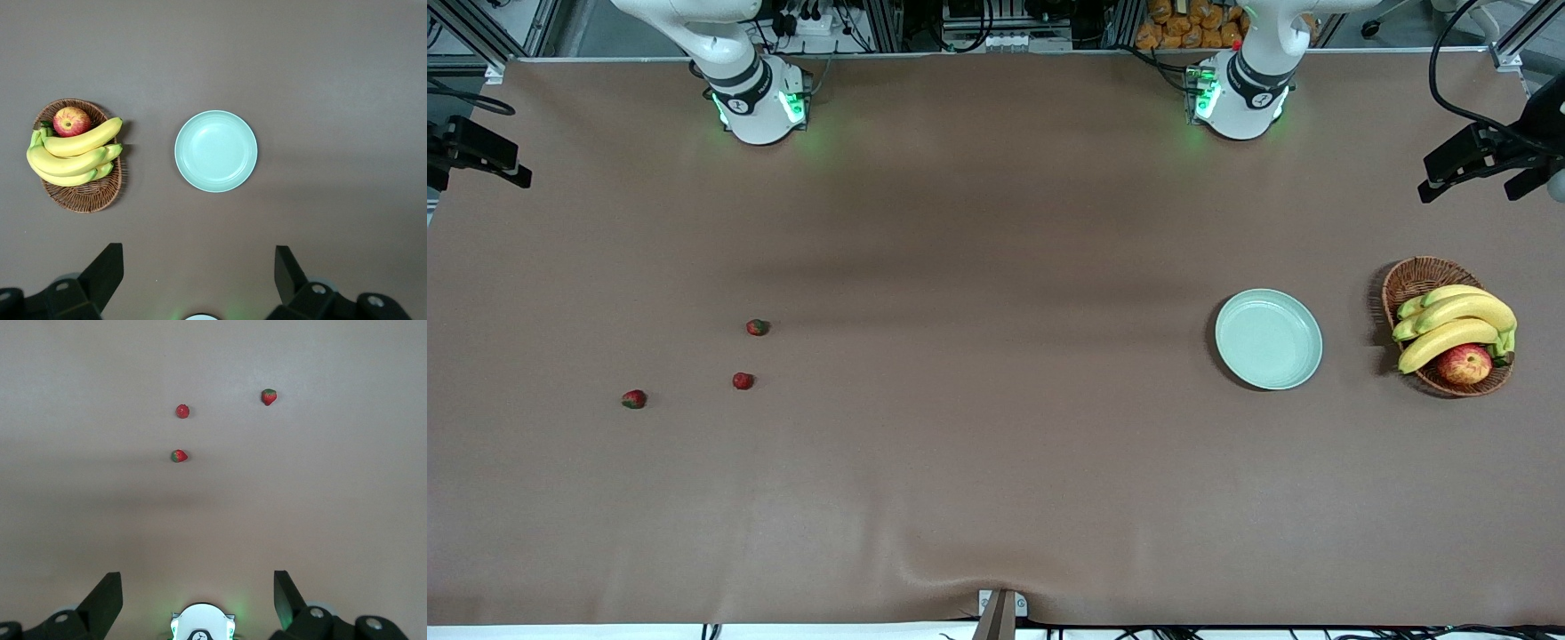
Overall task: Collect all strawberries into plate
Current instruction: 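Move the right gripper down over a red strawberry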
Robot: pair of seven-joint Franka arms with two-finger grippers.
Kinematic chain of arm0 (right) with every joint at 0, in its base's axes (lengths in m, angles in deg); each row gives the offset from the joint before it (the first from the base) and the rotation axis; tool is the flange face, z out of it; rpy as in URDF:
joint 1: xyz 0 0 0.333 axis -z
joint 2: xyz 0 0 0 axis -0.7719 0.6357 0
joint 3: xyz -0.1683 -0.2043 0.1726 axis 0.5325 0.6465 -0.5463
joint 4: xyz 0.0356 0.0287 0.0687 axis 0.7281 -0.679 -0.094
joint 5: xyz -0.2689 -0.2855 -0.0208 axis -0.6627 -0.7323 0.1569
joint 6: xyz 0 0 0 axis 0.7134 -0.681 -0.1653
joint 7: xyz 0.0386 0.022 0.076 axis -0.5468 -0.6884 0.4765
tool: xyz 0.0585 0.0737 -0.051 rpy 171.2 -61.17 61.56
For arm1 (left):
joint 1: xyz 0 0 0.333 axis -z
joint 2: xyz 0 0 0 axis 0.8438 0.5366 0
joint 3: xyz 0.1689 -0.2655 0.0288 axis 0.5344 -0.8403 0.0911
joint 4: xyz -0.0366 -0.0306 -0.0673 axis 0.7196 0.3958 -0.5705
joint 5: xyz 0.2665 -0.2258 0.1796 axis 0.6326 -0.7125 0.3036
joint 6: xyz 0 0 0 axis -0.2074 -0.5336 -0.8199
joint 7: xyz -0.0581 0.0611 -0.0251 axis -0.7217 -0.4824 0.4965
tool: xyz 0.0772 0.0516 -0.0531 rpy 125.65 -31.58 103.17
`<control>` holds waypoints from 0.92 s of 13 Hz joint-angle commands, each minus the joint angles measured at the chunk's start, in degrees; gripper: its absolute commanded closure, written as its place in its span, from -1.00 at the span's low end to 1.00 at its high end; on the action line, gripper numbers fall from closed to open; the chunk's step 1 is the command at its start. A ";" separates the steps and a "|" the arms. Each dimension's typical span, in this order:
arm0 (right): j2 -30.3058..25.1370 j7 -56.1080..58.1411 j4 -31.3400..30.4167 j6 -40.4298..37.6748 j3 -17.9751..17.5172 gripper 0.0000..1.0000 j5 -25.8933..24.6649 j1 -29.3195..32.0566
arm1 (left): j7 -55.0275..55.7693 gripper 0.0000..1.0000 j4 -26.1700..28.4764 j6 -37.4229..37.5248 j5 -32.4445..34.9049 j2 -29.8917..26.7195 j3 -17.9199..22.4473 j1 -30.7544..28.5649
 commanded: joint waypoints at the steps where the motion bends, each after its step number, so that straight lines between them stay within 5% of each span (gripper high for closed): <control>1: -0.67 -1.01 0.19 -0.09 0.27 -1.00 0.73 -0.26 | -0.85 -1.00 0.82 0.25 -1.25 -1.47 0.19 0.08; 5: -0.06 -1.01 -0.08 0.70 0.27 -1.00 0.64 -0.35 | -0.68 -1.00 -0.41 0.60 -0.81 -1.21 -0.07 0.26; 12: 11.61 -1.01 -8.34 23.97 0.18 -1.00 0.64 -4.82 | -0.77 -1.00 0.03 0.43 -1.43 -1.21 -0.25 0.26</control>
